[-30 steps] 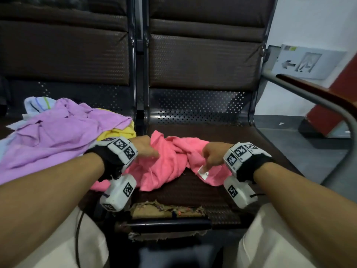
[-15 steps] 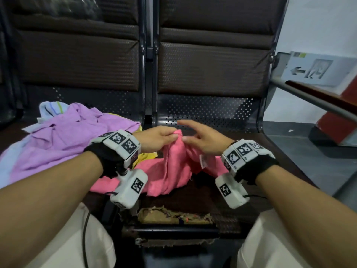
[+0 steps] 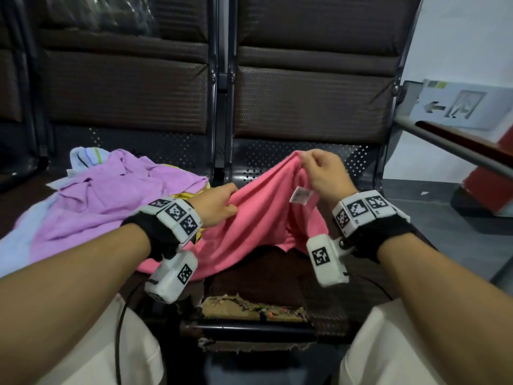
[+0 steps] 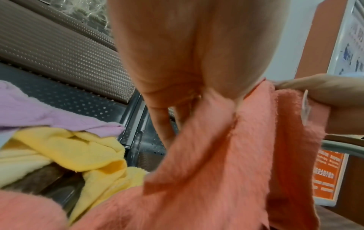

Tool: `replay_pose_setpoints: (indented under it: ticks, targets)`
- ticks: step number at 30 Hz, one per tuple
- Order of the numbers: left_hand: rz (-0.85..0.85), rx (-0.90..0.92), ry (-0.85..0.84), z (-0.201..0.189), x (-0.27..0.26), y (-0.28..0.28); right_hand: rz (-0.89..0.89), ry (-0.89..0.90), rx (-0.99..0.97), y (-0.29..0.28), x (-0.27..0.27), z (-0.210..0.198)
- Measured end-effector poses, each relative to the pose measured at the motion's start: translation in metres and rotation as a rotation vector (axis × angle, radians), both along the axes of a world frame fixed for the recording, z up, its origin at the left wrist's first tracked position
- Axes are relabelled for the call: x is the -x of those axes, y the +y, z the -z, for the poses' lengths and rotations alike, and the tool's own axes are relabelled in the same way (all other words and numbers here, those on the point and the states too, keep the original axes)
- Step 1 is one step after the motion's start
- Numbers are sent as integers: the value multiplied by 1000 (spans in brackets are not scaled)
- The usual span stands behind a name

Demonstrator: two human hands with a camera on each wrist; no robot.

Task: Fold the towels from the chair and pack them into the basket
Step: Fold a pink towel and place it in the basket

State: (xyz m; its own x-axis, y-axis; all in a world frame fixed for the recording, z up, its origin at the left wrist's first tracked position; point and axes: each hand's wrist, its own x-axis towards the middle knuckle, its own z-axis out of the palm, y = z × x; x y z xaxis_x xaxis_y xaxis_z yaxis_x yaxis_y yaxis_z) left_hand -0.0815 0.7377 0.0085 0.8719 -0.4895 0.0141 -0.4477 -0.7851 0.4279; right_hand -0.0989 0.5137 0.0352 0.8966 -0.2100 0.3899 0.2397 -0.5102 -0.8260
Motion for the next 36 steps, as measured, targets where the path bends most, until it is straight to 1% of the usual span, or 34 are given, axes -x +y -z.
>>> replay_pose_setpoints:
  ticks: [1, 2, 4, 7, 9, 11, 12, 14, 16, 18, 19, 20, 22, 23, 24, 26, 28, 29, 30, 32, 33, 36]
  targets:
    - [-28, 6, -31, 1, -1, 0, 61, -7, 1, -6, -2, 0]
    - [-50, 49, -36, 1, -3, 0, 109, -6, -5, -12, -3, 0]
    - [-77, 166, -61, -1, -7, -1, 188, 4, -8, -23, -5, 2]
    - [-139, 314, -162, -6, -14, 2, 265, 54, -33, -34, -4, 9]
    - [-200, 342, -138, -7, -16, 3, 278, 150, -47, -39, -5, 15]
    - [-243, 331, -57, -6, -17, 3, 264, 238, -53, -38, -4, 18]
    - [-248, 335, -6, -6, -16, 2, 249, 253, -69, -36, -3, 17]
    - [-238, 351, 75, -7, -15, -2, 180, 218, -117, -27, 1, 12]
    - [-265, 416, 168, -8, -15, -7, -3, 187, -208, -16, 9, 3]
    - [-326, 566, 323, -9, -13, -10, -223, 249, -320, -8, 17, -2]
    - [-349, 628, 385, -9, -12, -11, -293, 281, -276, -6, 20, -2]
    - [-352, 656, 428, -9, -12, -10, -312, 297, -139, -5, 22, -2]
    - [-316, 671, 475, -9, -10, -9, -253, 294, 240, -5, 27, 1]
    - [-292, 668, 476, -9, -9, -8, -221, 303, 389, -6, 29, 2]
    - [-280, 661, 458, -8, -9, -7, -214, 309, 484, -6, 31, 3]
    - [-276, 661, 412, -8, -9, -6, -235, 255, 585, -2, 35, 0]
    - [-284, 688, 403, -10, -9, -6, -268, 120, 584, 1, 36, -5]
    - [-290, 700, 407, -10, -10, -6, -299, 69, 546, 3, 36, -9]
    - [-292, 707, 410, -11, -10, -5, -339, 55, 482, 6, 36, -11]
    - [-272, 716, 405, -12, -8, -5, -415, 119, 350, 11, 37, -9]
    - [-245, 730, 399, -12, -7, -6, -431, 160, 324, 14, 37, -5]
    - [-116, 761, 364, -14, -3, -9, -415, 237, 362, 17, 34, 8]
